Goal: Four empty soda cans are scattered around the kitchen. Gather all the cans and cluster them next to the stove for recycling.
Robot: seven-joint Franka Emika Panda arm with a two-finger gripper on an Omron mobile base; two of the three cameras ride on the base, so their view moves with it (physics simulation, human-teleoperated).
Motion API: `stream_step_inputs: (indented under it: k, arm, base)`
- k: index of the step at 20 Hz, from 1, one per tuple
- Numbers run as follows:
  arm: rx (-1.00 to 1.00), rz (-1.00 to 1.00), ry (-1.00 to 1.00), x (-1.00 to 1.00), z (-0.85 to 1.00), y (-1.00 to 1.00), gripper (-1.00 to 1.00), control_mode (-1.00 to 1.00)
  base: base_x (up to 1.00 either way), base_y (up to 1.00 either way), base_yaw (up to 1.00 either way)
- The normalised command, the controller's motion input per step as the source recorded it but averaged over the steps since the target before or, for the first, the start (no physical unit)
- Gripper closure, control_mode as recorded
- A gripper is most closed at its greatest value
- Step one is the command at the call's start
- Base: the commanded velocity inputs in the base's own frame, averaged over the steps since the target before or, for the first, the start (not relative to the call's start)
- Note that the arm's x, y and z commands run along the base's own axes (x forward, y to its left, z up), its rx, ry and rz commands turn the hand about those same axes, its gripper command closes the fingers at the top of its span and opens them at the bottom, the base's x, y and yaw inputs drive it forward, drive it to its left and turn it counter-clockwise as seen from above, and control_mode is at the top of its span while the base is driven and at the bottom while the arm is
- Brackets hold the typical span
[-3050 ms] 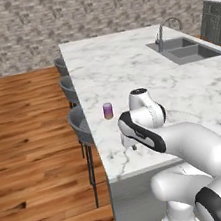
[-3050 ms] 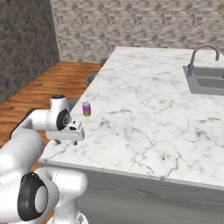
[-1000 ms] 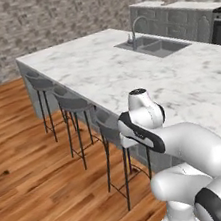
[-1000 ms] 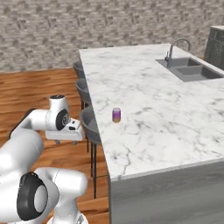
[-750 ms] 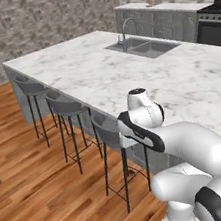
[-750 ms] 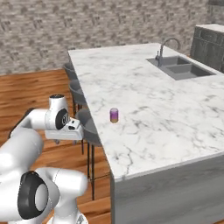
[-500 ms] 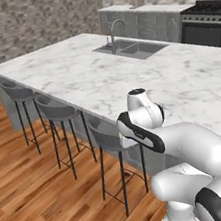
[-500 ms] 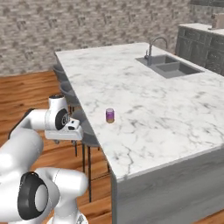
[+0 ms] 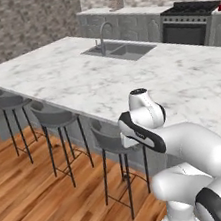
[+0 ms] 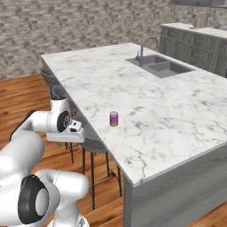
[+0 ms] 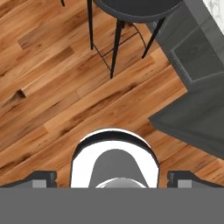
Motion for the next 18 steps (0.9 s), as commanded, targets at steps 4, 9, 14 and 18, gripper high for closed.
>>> stream_step_inputs:
  k: [4, 9, 14, 18]
  arm:
    - [0.0, 0.0, 0.0, 0.0, 0.0, 0.0, -1.0, 1.0]
    - [0.0, 0.0, 0.0, 0.0, 0.0, 0.0, -1.0, 1.0]
    - [0.0, 0.0, 0.0, 0.0, 0.0, 0.0, -1.0, 1.0]
    - [0.0, 0.0, 0.0, 0.0, 0.0, 0.0, -1.0, 1.0]
  base:
    - [0.11, 0.62, -0.23]
    - [0.36, 0.42, -0.43]
    - [0.35, 0.48, -0.34]
    - [0.21, 0.62, -0.18]
